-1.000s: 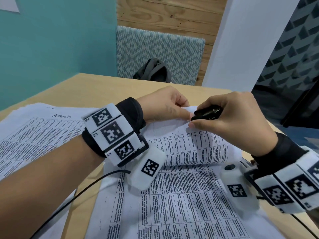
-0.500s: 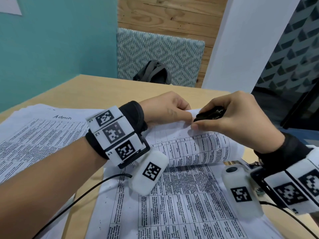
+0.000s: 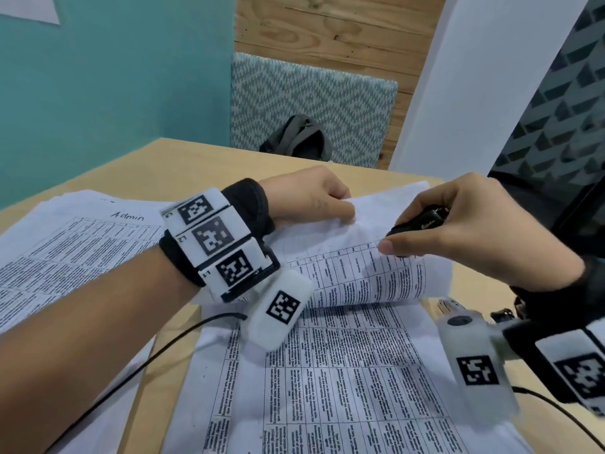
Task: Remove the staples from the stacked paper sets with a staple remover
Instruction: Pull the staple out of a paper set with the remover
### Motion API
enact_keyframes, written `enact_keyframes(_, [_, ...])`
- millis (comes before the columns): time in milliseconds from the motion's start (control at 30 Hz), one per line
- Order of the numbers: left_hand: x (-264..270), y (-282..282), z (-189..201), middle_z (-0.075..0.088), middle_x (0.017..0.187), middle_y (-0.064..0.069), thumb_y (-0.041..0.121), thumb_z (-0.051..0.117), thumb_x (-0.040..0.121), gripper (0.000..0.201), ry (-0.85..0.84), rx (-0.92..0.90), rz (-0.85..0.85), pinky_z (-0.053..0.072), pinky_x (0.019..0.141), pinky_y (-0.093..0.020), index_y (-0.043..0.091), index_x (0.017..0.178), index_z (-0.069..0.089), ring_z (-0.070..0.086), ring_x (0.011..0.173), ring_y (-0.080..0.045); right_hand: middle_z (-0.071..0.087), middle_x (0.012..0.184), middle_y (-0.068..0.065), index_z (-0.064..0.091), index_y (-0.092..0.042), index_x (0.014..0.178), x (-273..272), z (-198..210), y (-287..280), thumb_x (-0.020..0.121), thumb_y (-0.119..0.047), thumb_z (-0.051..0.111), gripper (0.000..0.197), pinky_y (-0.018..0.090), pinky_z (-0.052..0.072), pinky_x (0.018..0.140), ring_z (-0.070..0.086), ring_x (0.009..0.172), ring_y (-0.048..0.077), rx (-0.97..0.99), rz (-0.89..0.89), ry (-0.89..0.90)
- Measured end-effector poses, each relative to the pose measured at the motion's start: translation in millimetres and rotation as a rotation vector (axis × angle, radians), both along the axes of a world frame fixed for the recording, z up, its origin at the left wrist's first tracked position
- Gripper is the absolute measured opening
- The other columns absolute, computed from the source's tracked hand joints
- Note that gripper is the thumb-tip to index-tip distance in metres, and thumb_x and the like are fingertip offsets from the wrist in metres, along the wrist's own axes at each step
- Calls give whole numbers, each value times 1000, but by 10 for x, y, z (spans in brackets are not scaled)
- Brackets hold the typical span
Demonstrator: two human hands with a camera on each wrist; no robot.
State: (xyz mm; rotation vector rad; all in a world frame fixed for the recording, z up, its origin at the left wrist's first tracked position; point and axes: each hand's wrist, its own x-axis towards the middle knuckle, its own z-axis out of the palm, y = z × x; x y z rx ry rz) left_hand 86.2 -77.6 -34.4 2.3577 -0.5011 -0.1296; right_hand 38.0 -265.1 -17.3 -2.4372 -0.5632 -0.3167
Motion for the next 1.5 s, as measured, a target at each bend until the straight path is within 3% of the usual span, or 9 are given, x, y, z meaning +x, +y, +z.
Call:
enact_keyframes(267, [29,17,-3,51,72,-4,26,65,85,28,65,-62,-47,33,65,-26,-2,82,63,42,64,-12,66,65,-12,71,-26,75,-42,-73,29,49,-50,80,37,21,46,63,56,70,-4,-472,42,132])
enact_keyframes(467, [-5,75,74,62,71,-2,20,72,79,14,1,-127,-60,41,58,-18,7,83,69,51,59,-7,73,80,-6,71,-32,81,133,302,-393,27,-65,81,64,21,52,70,68,73,8,-187,189,287])
enact_keyframes(567, [-67,110,181,70,80,-14,15,74,77,12,-58,-170,-53,46,61,-22,9,87,70,58,64,-10,74,87,3,73,-27,83,254,365,-634,22,-63,85,71,17,53,68,70,78,15,-75,255,381])
enact_keyframes(700, [-158,151,310,69,94,-24,9,75,74,23,-83,-248,-87,50,73,-34,6,96,68,61,73,-21,67,89,-15,75,-19,85,349,309,-708,32,-41,92,59,13,50,69,67,86,13,-29,315,433])
enact_keyframes(800, [-202,144,380,69,93,-24,4,74,74,28,-85,-251,-124,52,73,-36,4,101,66,63,74,-23,70,84,-6,75,-13,87,372,225,-642,43,-10,87,46,17,52,67,67,77,13,52,372,525])
enact_keyframes(933, [-257,88,499,71,84,-18,2,75,72,36,-142,-218,-154,52,64,-26,10,104,61,64,68,-16,72,79,11,75,-10,89,418,124,-581,26,-33,95,70,20,54,61,68,64,13,184,468,611])
enact_keyframes(1167, [-333,445,689,71,71,11,20,81,63,44,-265,-81,-75,46,59,-10,17,103,64,63,62,0,73,80,11,77,-16,86,429,189,-623,23,-44,93,71,19,53,62,67,64,14,319,469,406])
enact_keyframes(1333, [-154,1015,365,74,85,4,53,90,29,86,-167,-511,33,50,66,-12,22,104,59,68,83,-4,74,78,4,77,-19,84,417,272,-699,24,-47,92,68,16,53,60,68,64,10,526,456,265])
enact_keyframes(1500, [12,760,-74,68,92,2,59,87,33,87,-183,-681,67,49,71,-12,22,105,54,64,80,-3,74,79,0,76,-16,86,430,274,-633,27,-44,92,68,19,56,69,69,69,10,660,441,190])
